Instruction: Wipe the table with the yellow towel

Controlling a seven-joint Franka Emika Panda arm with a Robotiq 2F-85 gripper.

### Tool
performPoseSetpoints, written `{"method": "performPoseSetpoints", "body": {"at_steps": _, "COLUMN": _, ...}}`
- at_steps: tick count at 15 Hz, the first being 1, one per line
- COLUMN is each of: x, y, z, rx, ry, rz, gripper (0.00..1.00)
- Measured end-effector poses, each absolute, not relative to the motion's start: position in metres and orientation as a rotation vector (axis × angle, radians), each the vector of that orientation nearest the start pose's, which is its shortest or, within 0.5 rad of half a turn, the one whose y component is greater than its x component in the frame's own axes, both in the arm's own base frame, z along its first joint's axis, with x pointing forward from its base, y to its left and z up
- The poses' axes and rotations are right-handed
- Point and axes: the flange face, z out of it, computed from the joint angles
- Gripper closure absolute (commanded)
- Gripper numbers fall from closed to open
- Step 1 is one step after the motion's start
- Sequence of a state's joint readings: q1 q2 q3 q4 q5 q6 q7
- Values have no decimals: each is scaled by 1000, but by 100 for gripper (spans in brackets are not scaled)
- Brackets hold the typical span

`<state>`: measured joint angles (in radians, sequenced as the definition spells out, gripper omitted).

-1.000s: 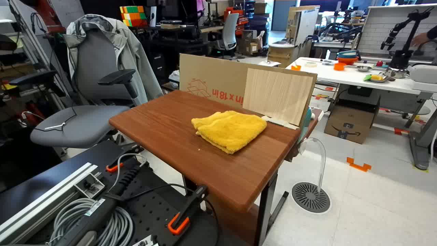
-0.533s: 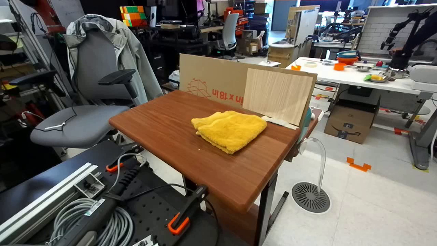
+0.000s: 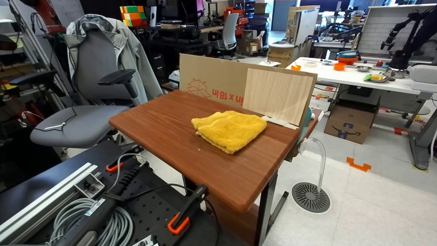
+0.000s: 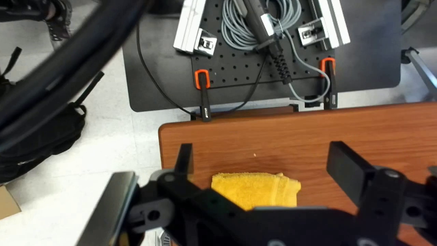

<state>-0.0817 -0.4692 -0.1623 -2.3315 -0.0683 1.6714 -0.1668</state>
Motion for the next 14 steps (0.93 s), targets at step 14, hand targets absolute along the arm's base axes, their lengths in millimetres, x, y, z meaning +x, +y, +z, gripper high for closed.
{"method": "performPoseSetpoints", "body": {"at_steps": 14, "x": 574, "y": -64, "z": 320, "rx": -3012, "ry": 670, "rz": 176, "gripper": 0}}
